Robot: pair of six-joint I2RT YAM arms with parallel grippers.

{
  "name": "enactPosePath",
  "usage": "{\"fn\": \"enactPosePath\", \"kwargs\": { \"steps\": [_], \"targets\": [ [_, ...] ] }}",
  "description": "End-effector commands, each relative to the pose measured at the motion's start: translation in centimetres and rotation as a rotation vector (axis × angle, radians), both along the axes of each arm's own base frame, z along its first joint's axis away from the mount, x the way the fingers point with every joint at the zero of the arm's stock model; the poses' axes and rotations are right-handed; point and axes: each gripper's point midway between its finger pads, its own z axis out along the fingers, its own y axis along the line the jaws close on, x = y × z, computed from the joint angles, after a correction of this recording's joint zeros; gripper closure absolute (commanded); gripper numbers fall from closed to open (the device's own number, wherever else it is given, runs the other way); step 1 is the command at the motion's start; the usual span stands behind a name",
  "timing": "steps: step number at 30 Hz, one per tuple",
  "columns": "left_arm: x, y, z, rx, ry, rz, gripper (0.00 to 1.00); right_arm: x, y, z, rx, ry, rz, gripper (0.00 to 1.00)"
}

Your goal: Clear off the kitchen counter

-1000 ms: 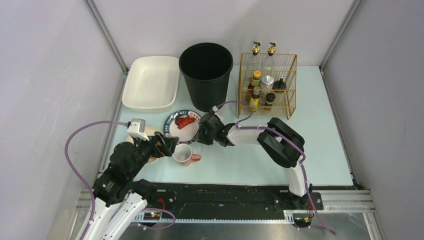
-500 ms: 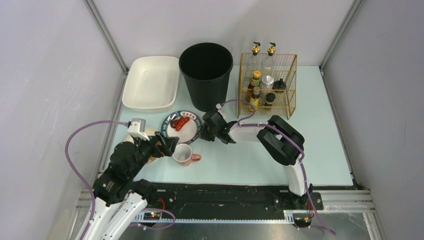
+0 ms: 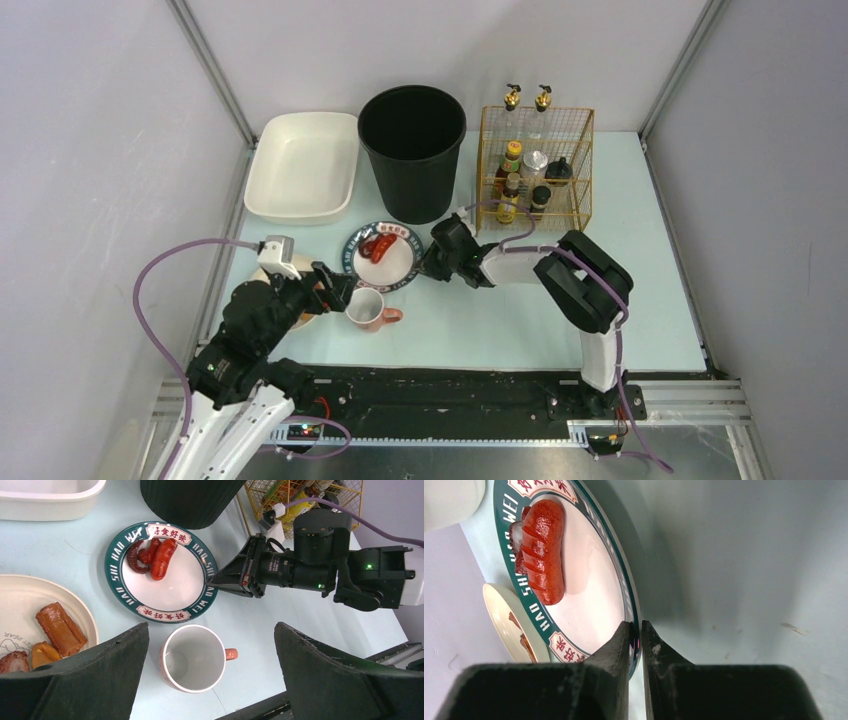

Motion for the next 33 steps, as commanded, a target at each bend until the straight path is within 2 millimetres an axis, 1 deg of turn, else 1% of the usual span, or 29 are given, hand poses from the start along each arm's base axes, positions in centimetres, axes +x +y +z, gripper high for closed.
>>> {"fn": "enactPosePath", "kwargs": {
  "steps": [1, 2, 3, 4, 6, 9, 10, 11, 12, 13, 15, 18, 19, 20, 21, 22, 23, 24, 25, 28, 33],
  "targets": [
    [0.3, -0.3, 0.0, -0.01, 0.001, 0.001, 0.02, -0.7, -2.2, 0.5, -0.046, -0.018, 0.015, 1.0],
    [0.3, -0.3, 0.1, -0.011, 0.0, 0.001, 0.02, -1.0, -2.3, 0.6, -0.043, -0.017, 0.021, 1.0],
    [0.4, -0.3, 0.0, -0.009, 0.0, 0.0, 0.02, -0.9, -2.2, 1.5, -0.026, -0.034, 0.024, 1.0],
    [0.4, -0.3, 0.0, -0.009, 0.001, 0.0, 0.02, -1.1, -2.2, 1.8, -0.021, -0.038, 0.031, 1.0],
    [0.4, -0.3, 0.0, -0.01, 0.001, 0.001, 0.02, -1.2, -2.3, 3.4, 0.003, -0.064, 0.038, 1.0],
    [0.4, -0.3, 0.0, -0.01, 0.002, 0.001, 0.02, -1.5, -2.4, 5.0, 0.028, -0.084, 0.051, 1.0],
    [0.4, -0.3, 0.0, -0.009, 0.002, 0.002, 0.02, -1.6, -2.4, 6.0, 0.044, -0.097, 0.058, 1.0],
    [0.4, -0.3, 0.0, -0.011, 0.0, 0.002, 0.02, -1.7, -2.4, 6.4, 0.053, -0.099, 0.065, 1.0],
    [0.4, -0.3, 0.0, -0.011, 0.001, 0.003, 0.02, -1.8, -2.5, 7.4, 0.065, -0.113, 0.067, 1.0],
    [0.4, -0.2, 0.0, -0.01, 0.0, 0.003, 0.02, -1.9, -2.6, 7.8, 0.07, -0.119, 0.069, 1.0],
    [0.4, -0.2, 0.1, -0.013, -0.001, 0.005, 0.02, -2.0, -2.9, 9.7, 0.097, -0.146, 0.068, 1.0],
    [0.3, -0.2, 0.2, -0.014, -0.006, 0.007, 0.02, -2.2, -3.4, 11.1, 0.117, -0.158, 0.069, 1.0],
    [0.3, -0.2, 0.2, -0.014, -0.007, 0.007, 0.02, -2.3, -3.5, 11.9, 0.131, -0.168, 0.069, 1.0],
    [0.3, -0.1, 0.3, -0.015, -0.01, 0.007, 0.02, -2.4, -3.7, 12.2, 0.135, -0.173, 0.066, 1.0],
    [0.3, -0.1, 0.3, -0.016, -0.011, 0.008, 0.02, -2.5, -3.9, 12.9, 0.146, -0.183, 0.063, 1.0],
    [0.3, -0.1, 0.3, -0.017, -0.012, 0.01, 0.02, -2.5, -4.3, 13.1, 0.147, -0.188, 0.057, 1.0],
    [0.3, -0.1, 0.3, -0.017, -0.013, 0.011, 0.02, -2.6, -4.5, 13.9, 0.158, -0.203, 0.054, 1.0],
    [0.2, 0.0, 0.4, -0.019, -0.016, 0.013, 0.02, -2.6, -4.8, 14.0, 0.156, -0.207, 0.047, 1.0],
    [0.2, 0.0, 0.4, -0.02, -0.018, 0.013, 0.02, -2.7, -5.1, 14.6, 0.165, -0.22, 0.043, 1.0],
    [0.2, 0.1, 0.5, -0.023, -0.022, 0.016, 0.02, -2.7, -5.8, 15.2, 0.178, -0.224, 0.035, 1.0],
    [0.2, 0.1, 0.6, -0.025, -0.026, 0.019, 0.02, -2.9, -7.1, 17.2, 0.22, -0.256, 0.019, 1.0]
  ]
}}
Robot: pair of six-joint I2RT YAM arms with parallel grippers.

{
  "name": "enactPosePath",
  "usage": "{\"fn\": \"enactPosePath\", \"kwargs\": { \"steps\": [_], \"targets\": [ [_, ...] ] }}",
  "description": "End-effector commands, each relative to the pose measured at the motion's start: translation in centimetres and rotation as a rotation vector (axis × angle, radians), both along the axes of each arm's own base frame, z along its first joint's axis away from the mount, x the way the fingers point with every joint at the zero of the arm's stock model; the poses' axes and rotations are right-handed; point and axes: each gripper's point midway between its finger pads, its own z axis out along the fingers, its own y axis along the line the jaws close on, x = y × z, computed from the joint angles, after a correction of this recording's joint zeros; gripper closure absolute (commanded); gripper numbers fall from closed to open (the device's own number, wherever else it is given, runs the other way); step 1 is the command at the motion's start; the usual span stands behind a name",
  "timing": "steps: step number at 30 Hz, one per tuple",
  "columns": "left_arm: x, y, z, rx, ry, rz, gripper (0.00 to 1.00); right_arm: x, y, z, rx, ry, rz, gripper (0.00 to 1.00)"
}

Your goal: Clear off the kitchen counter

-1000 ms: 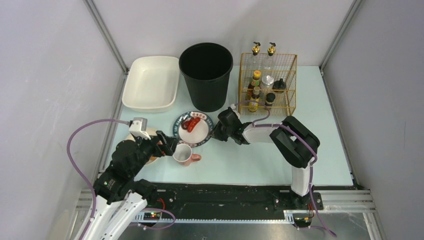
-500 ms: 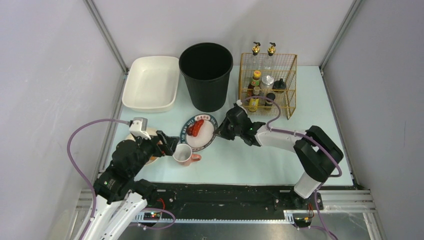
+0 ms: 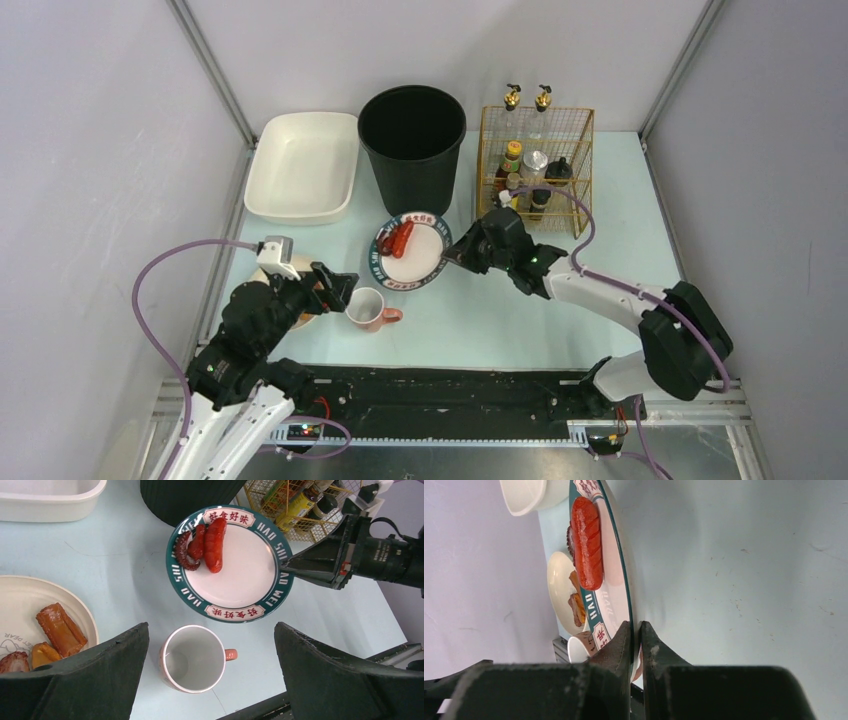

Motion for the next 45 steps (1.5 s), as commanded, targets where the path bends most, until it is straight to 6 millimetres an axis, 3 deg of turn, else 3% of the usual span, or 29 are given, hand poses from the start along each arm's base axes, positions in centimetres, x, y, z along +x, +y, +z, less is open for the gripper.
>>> {"fn": "enactPosePath", "kwargs": {
  "steps": [1, 14, 20, 27, 37, 45],
  "targets": [
    [0.2, 0.1, 0.5, -0.024, -0.023, 0.018, 0.02, 0.5, -0.1, 6.0, 0.138, -0.121, 0.0, 1.0],
    [0.2, 0.2, 0.5, -0.026, -0.026, 0.024, 0.02, -1.9, -2.1, 12.4, 0.257, -0.205, 0.076, 1.0],
    [0.2, 0.1, 0.5, -0.026, -0.021, 0.022, 0.02, -3.6, -2.4, 13.4, 0.268, -0.185, 0.133, 1.0],
    [0.2, 0.1, 0.4, -0.026, -0.017, 0.02, 0.02, -4.6, -2.7, 16.4, 0.301, -0.224, 0.162, 1.0],
    [0.2, 0.0, 0.4, -0.025, -0.017, 0.016, 0.02, -3.7, -2.0, 22.0, 0.378, -0.276, 0.17, 1.0],
    [0.2, 0.0, 0.3, -0.022, -0.015, 0.013, 0.02, -0.9, -2.4, 26.5, 0.404, -0.334, 0.094, 1.0]
  ]
}}
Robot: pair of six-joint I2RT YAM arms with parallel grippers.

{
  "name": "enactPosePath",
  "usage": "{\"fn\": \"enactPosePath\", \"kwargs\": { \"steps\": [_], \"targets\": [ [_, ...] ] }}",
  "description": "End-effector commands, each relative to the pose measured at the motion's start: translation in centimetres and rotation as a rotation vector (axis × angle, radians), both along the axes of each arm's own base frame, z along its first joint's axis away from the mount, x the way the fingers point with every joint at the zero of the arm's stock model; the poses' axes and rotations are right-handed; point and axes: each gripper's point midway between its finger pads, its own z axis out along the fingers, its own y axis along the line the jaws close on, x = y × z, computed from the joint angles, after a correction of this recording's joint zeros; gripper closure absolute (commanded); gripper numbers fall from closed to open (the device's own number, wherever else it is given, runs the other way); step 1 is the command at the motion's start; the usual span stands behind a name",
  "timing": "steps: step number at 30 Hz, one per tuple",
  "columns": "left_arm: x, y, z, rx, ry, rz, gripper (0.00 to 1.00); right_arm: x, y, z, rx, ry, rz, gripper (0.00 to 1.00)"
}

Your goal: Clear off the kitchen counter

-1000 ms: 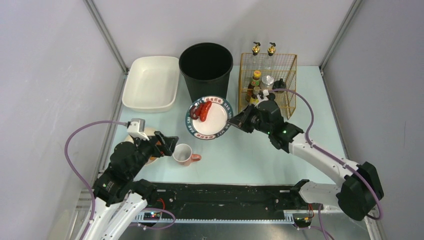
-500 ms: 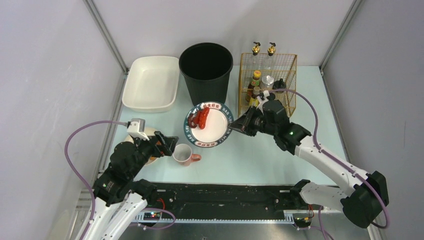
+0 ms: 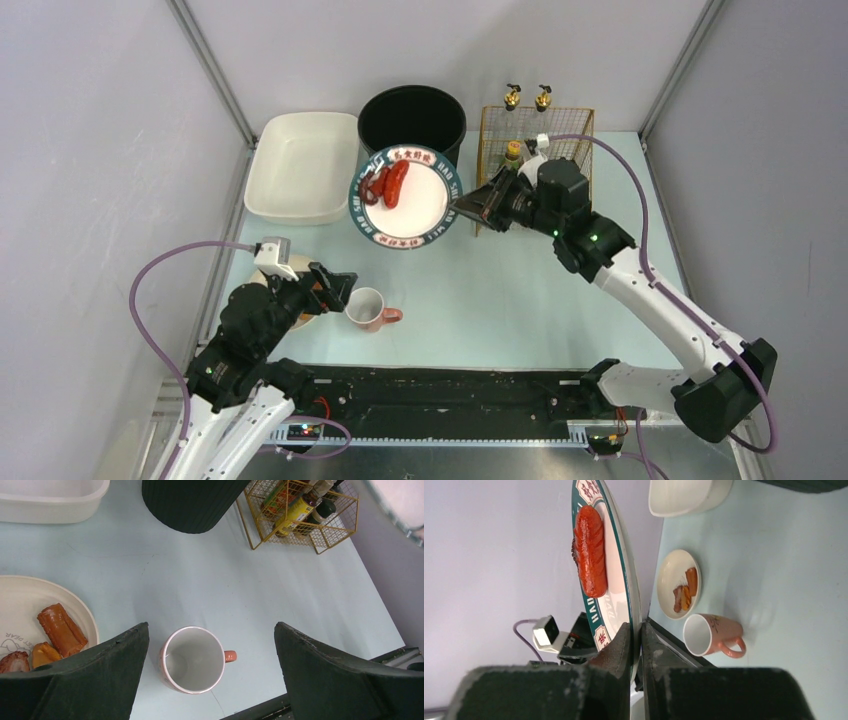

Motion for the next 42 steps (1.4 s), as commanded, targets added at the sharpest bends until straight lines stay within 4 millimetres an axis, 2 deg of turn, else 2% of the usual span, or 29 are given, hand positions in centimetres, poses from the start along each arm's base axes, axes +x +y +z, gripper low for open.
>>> {"fn": "enactPosePath", "kwargs": {
  "steps": [1, 5, 10, 11, 12, 13, 14, 15, 16, 19, 25, 28, 31, 32, 33, 37, 42],
  "targets": [
    [0.3, -0.2, 0.1, -0.011, -0.004, 0.0, 0.02, 1.9, -0.3, 7.1, 0.136, -0.118, -0.046, 1.0],
    [0.3, -0.2, 0.1, -0.012, -0.008, 0.002, 0.02, 4.1, -0.6, 8.1, 0.146, -0.124, -0.092, 1.0],
    [0.3, -0.2, 0.1, -0.009, -0.005, 0.004, 0.02, 7.8, -1.1, 9.0, 0.139, -0.131, -0.174, 1.0],
    [0.3, -0.1, 0.1, -0.011, -0.006, 0.006, 0.02, 8.4, -1.5, 10.0, 0.143, -0.145, -0.189, 1.0],
    [0.3, -0.1, 0.1, -0.01, -0.007, 0.007, 0.02, 9.4, -1.6, 9.5, 0.128, -0.138, -0.209, 1.0],
    [0.3, -0.1, 0.1, -0.012, -0.009, 0.009, 0.02, 9.8, -1.7, 10.4, 0.13, -0.154, -0.22, 1.0],
    [0.3, 0.0, 0.2, -0.011, -0.01, 0.01, 0.02, 10.9, -1.9, 9.6, 0.103, -0.142, -0.244, 1.0],
    [0.3, 0.0, 0.2, -0.012, -0.013, 0.011, 0.02, 11.3, -2.1, 10.7, 0.108, -0.164, -0.255, 1.0],
    [0.3, 0.0, 0.2, -0.012, -0.013, 0.013, 0.02, 12.4, -2.2, 10.0, 0.085, -0.153, -0.274, 1.0],
    [0.3, 0.0, 0.2, -0.011, -0.013, 0.014, 0.02, 14.8, -2.5, 10.1, 0.045, -0.165, -0.317, 1.0],
    [0.3, 0.0, 0.2, -0.011, -0.012, 0.014, 0.02, 18.3, -3.9, 8.9, -0.053, -0.164, -0.376, 1.0],
    [0.3, 0.0, 0.1, -0.008, -0.009, 0.012, 0.02, 19.3, -4.5, 8.9, -0.104, -0.179, -0.396, 1.0],
    [0.4, 0.0, 0.1, -0.006, -0.007, 0.011, 0.02, 20.5, -4.8, 7.6, -0.174, -0.176, -0.406, 1.0],
    [0.4, 0.0, 0.1, -0.006, -0.006, 0.012, 0.02, 20.7, -4.8, 8.1, -0.177, -0.188, -0.409, 1.0],
    [0.4, -0.1, 0.1, -0.007, -0.006, 0.011, 0.02, 21.2, -4.8, 7.3, -0.207, -0.183, -0.409, 1.0],
    [0.4, 0.0, 0.1, -0.006, -0.005, 0.014, 0.02, 22.3, -4.8, 6.3, -0.279, -0.195, -0.405, 1.0],
    [0.4, 0.0, 0.1, -0.005, -0.005, 0.014, 0.02, 23.5, -4.9, 6.2, -0.392, -0.265, -0.413, 1.0]
  ]
}}
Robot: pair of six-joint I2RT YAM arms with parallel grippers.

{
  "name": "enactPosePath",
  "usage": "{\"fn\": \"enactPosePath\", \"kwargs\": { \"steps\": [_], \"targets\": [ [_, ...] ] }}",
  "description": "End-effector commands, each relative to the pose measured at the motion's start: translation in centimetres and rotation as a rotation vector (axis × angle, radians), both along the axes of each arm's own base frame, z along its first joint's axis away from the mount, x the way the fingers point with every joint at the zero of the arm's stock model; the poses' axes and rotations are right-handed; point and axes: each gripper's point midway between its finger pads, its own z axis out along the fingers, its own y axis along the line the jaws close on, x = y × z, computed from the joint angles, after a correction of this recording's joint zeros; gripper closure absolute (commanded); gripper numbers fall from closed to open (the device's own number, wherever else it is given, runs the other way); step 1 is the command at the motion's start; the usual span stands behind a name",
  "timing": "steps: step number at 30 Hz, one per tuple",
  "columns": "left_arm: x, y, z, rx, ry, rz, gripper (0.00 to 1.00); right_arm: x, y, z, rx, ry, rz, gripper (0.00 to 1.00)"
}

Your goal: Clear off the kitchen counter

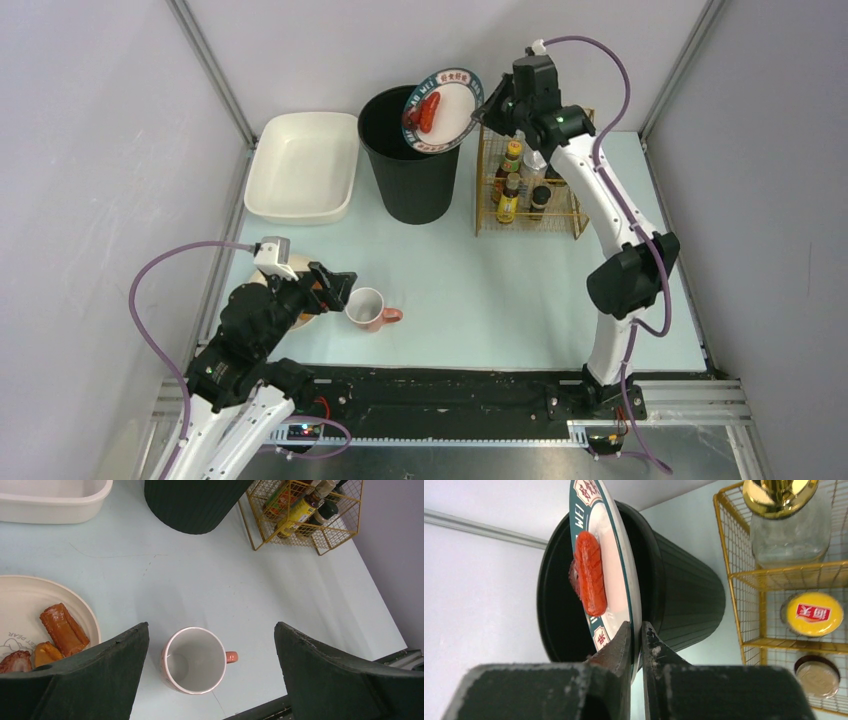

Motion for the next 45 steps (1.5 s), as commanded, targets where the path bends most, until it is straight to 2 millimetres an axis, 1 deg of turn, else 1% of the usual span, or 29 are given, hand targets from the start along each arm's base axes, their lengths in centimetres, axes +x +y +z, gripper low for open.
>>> {"fn": "enactPosePath", "kwargs": {
  "steps": [1, 2, 6, 7, 8, 9, 10, 13, 15, 16, 17, 18, 19, 23, 26, 28, 36, 38, 41, 42, 45],
  "targets": [
    [0.4, -0.2, 0.1, -0.007, -0.003, 0.005, 0.02, 1.0, -0.3, 5.9, -0.061, -0.209, -0.009, 1.0],
    [0.4, -0.2, 0.0, -0.006, -0.002, 0.005, 0.02, 1.1, -0.3, 5.8, -0.098, -0.226, -0.012, 1.0],
    [0.4, -0.2, 0.0, -0.005, 0.0, 0.005, 0.02, 1.4, -0.4, 6.5, -0.19, -0.29, -0.033, 1.0],
    [0.4, -0.2, -0.1, -0.004, 0.002, 0.006, 0.02, 1.5, -0.7, 6.7, -0.212, -0.304, -0.052, 1.0],
    [0.4, -0.2, -0.1, -0.004, 0.001, 0.004, 0.02, 1.4, -0.4, 6.9, -0.246, -0.323, -0.044, 1.0],
    [0.4, -0.2, -0.1, -0.004, 0.003, 0.004, 0.02, 1.5, -0.8, 7.1, -0.286, -0.343, -0.059, 1.0],
    [0.4, -0.2, -0.1, -0.003, 0.003, 0.005, 0.02, 1.4, -0.4, 7.4, -0.303, -0.36, -0.058, 1.0],
    [0.4, -0.2, -0.1, -0.003, 0.004, 0.005, 0.02, 1.0, 0.0, 8.1, -0.411, -0.418, -0.079, 1.0],
    [0.4, -0.2, -0.1, -0.005, 0.003, 0.005, 0.02, 0.7, 0.3, 9.2, -0.459, -0.472, -0.098, 1.0],
    [0.5, -0.2, -0.1, -0.003, 0.006, 0.004, 0.02, 0.7, 0.1, 9.4, -0.493, -0.483, -0.112, 1.0],
    [0.5, -0.3, -0.2, -0.002, 0.007, 0.003, 0.02, 0.4, 0.5, 9.8, -0.493, -0.501, -0.112, 1.0],
    [0.5, -0.3, -0.2, -0.001, 0.009, 0.002, 0.02, 0.3, 0.4, 10.1, -0.506, -0.511, -0.122, 1.0],
    [0.4, -0.3, -0.2, -0.003, 0.008, 0.001, 0.02, 0.2, 0.6, 10.4, -0.504, -0.521, -0.124, 1.0],
    [0.5, -0.3, -0.2, -0.003, 0.007, 0.001, 0.02, -0.2, 0.2, 11.3, -0.509, -0.544, -0.154, 1.0],
    [0.4, -0.4, -0.2, -0.002, 0.01, -0.002, 0.02, -1.2, -0.1, 12.1, -0.468, -0.556, -0.156, 1.0],
    [0.4, -0.4, -0.2, -0.002, 0.01, -0.005, 0.02, -2.0, -0.3, 12.9, -0.428, -0.58, -0.161, 1.0],
    [0.3, -0.6, -0.2, -0.007, 0.013, -0.019, 0.02, -5.9, -2.2, 15.8, -0.318, -0.631, -0.165, 1.0],
    [0.2, -0.7, -0.2, -0.011, 0.013, -0.025, 0.02, -7.3, -2.9, 16.6, -0.289, -0.643, -0.16, 1.0],
    [0.0, -0.9, 0.0, -0.016, 0.008, -0.04, 0.02, -8.7, -3.1, 16.9, -0.243, -0.637, -0.136, 1.0],
    [0.0, -0.9, 0.2, -0.02, 0.002, -0.042, 0.02, -9.6, -3.2, 17.1, -0.216, -0.637, -0.124, 1.0],
    [-0.3, -0.8, 0.7, -0.027, -0.022, -0.044, 0.02, -11.5, -3.5, 16.9, -0.167, -0.619, -0.092, 1.0]
  ]
}}
